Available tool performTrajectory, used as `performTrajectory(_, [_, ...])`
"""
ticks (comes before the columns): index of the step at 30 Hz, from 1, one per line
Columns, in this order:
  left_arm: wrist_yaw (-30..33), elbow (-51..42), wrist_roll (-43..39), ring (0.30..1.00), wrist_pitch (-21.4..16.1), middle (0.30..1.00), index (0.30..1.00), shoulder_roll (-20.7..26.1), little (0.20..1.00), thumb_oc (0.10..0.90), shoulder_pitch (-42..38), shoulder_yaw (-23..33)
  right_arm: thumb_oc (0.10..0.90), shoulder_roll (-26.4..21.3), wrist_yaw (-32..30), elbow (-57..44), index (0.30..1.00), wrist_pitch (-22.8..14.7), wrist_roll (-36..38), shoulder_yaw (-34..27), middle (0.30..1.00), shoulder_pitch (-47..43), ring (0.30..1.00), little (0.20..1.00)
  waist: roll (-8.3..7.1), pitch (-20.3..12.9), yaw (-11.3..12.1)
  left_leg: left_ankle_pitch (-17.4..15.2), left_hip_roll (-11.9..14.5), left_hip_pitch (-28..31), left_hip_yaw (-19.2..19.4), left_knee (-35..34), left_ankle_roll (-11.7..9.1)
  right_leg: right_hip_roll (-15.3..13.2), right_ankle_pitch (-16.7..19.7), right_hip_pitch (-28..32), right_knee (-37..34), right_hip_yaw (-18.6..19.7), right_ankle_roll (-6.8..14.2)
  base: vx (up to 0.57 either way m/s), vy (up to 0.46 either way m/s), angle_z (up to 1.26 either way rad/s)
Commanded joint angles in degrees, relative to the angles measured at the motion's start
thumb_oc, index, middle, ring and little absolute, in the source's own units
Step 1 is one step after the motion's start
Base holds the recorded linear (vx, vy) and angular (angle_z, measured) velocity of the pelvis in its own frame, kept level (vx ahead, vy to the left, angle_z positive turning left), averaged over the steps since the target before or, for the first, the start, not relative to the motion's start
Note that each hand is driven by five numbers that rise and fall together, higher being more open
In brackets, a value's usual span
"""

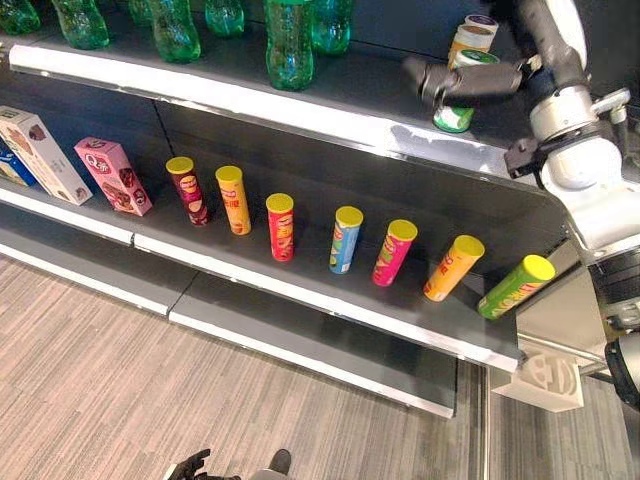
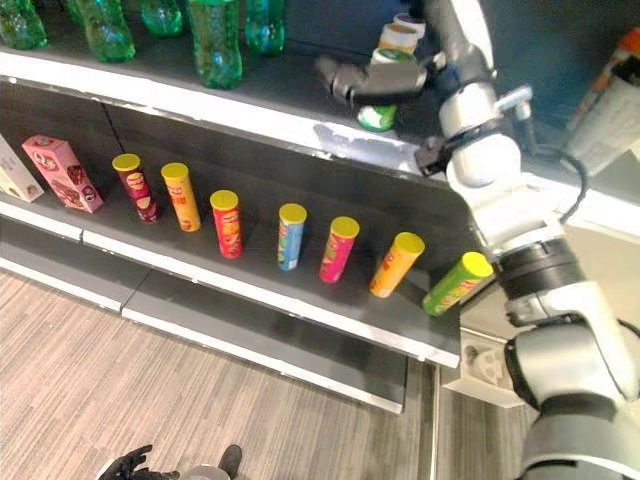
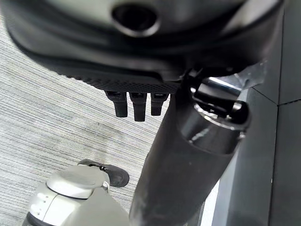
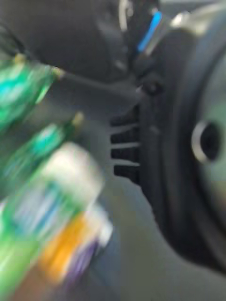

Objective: Put the goods on the table back onto the shelves and tidy them up.

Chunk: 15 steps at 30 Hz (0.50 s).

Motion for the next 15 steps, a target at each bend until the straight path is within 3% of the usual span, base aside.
performTrajectory(1, [1.0,0.4,1.9,0.9,-1.7,0.9,0.9,1.5,0.9,0.8,-1.2,-1.1,0.8,-6.5,-6.5,-9.0,0.9,-9.2,4.5,-11.1,0.9,2.3,0.9,0.9,-0.43,-3.6,0.2,-5.8,2.9,1.9,5.6,0.1,-1.6,-3.4,0.0,1.7,0.7,-0.4,4.1,0.03,0.001,-0.04])
performTrajectory(5, [0.6,1.9,3.3,0.9,-1.4,0.9,0.9,0.5,0.9,0.8,-1.4,-0.6,0.8,-4.1,-5.3,-18.3,0.9,-11.1,7.1,-20.5,0.9,12.9,0.9,0.9,-0.38,-3.9,-1.6,-5.8,3.0,2.0,6.4,0.1,-1.5,-3.6,0.1,1.1,0.6,0.3,4.1,0.0,0.0,-0.08])
performTrajectory(8, [0.2,1.6,3.6,0.9,-1.3,0.9,0.9,0.6,0.9,0.8,-1.4,-0.4,0.8,-1.6,-2.3,-22.8,0.9,-11.5,9.7,-24.3,0.9,20.3,0.9,0.9,-0.55,-4.0,-2.2,-5.9,3.1,2.2,6.9,0.1,-1.5,-3.5,0.2,0.9,0.6,0.9,4.1,-0.01,-0.018,-0.22])
performTrajectory(9, [-0.4,1.2,4.1,0.9,-1.2,0.9,0.9,0.1,0.9,0.8,-1.3,-0.1,0.8,2.0,1.6,-26.6,0.9,-11.9,14.1,-25.8,0.9,26.1,0.9,0.9,-0.06,-3.7,-3.5,-6.0,3.3,2.5,7.6,0.1,-1.6,-3.6,0.1,0.6,0.6,1.5,4.0,-0.01,-0.021,-0.32])
performTrajectory(11, [-0.8,0.8,4.8,0.9,-1.3,0.9,0.9,0.7,0.9,0.8,-1.3,0.1,0.8,4.9,5.8,-29.3,0.9,-11.3,18.5,-27.1,0.9,32.2,0.9,0.9,-0.09,-3.5,-4.2,-6.1,3.5,2.8,8.4,0.1,-1.6,-3.5,0.2,0.3,0.6,2.3,3.9,-0.03,-0.032,-0.31])
performTrajectory(12, [-1.5,0.1,5.3,0.9,-1.5,0.9,0.9,1.2,0.9,0.8,-1.8,0.6,0.8,6.6,11.3,-31.9,0.9,-10.3,23.0,-25.9,0.9,37.3,0.9,0.9,0.03,-3.1,-5.3,-6.0,3.7,3.1,9.4,0.1,-1.7,-3.4,0.3,-0.2,0.6,3.3,3.9,-0.04,-0.035,-0.38])
performTrajectory(15, [-3.2,-1.5,5.9,0.9,-2.0,0.9,0.9,2.4,0.9,0.8,-1.8,1.6,0.8,8.7,20.1,-35.9,0.9,-7.2,29.1,-25.1,0.9,46.5,0.9,0.9,0.51,-2.8,-6.7,-6.1,4.0,3.6,10.9,0.1,-1.8,-3.4,0.6,-0.9,0.5,4.8,3.8,-0.03,-0.028,-0.31])
